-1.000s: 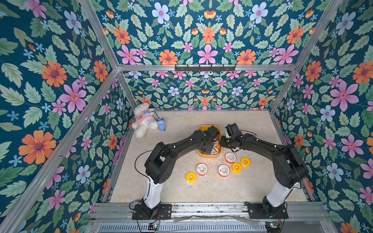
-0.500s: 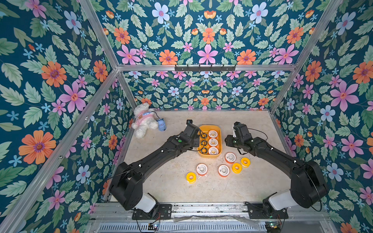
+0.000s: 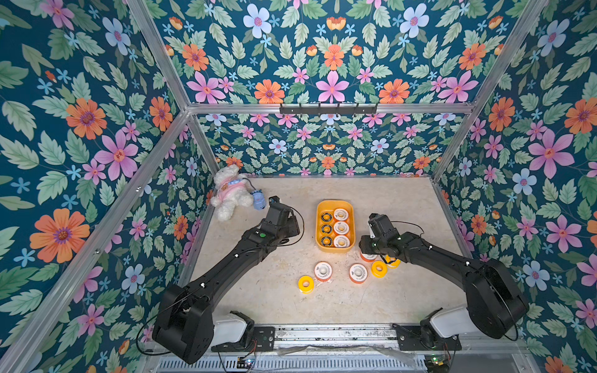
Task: Put the sealing tape into the storage box
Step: Pick up the sealing tape at the center of the board.
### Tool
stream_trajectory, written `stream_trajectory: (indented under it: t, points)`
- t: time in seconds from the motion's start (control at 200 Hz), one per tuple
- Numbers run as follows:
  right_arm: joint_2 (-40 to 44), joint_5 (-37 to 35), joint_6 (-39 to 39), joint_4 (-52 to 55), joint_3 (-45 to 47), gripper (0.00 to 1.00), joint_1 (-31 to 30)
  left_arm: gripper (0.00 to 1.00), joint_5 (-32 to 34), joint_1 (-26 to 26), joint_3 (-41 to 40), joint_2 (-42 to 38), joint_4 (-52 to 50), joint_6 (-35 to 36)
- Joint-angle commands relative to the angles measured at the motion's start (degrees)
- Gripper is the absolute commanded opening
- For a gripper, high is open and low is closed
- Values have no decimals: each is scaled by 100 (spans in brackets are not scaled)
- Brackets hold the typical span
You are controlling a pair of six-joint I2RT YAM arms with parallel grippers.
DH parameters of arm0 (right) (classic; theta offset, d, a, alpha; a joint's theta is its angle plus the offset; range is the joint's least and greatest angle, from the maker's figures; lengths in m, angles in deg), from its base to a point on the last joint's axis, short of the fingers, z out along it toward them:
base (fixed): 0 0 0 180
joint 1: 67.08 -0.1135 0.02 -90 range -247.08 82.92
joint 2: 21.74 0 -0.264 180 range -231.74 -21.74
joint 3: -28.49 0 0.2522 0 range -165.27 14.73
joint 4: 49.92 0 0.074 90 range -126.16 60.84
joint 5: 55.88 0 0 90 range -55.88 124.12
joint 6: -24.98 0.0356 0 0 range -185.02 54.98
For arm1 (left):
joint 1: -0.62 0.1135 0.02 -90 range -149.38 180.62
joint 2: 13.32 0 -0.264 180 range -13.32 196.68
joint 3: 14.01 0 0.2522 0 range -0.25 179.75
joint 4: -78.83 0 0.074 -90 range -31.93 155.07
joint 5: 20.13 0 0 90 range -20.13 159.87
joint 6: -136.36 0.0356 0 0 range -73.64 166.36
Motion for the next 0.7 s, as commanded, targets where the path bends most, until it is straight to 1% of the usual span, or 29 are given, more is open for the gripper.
stream_trajectory:
  t: [0.0,0.415,0.695]
  points:
    - [-97,-75,16,69,9,48,-96,67,-4,14,-8,7,129,3]
    - [-451,-319,41,219,35,48,-229,67,-39,34,9,164,123,-32]
    - [-743,-732,50,441,-184,47,-352,67,-23,32,16,216,81,-32]
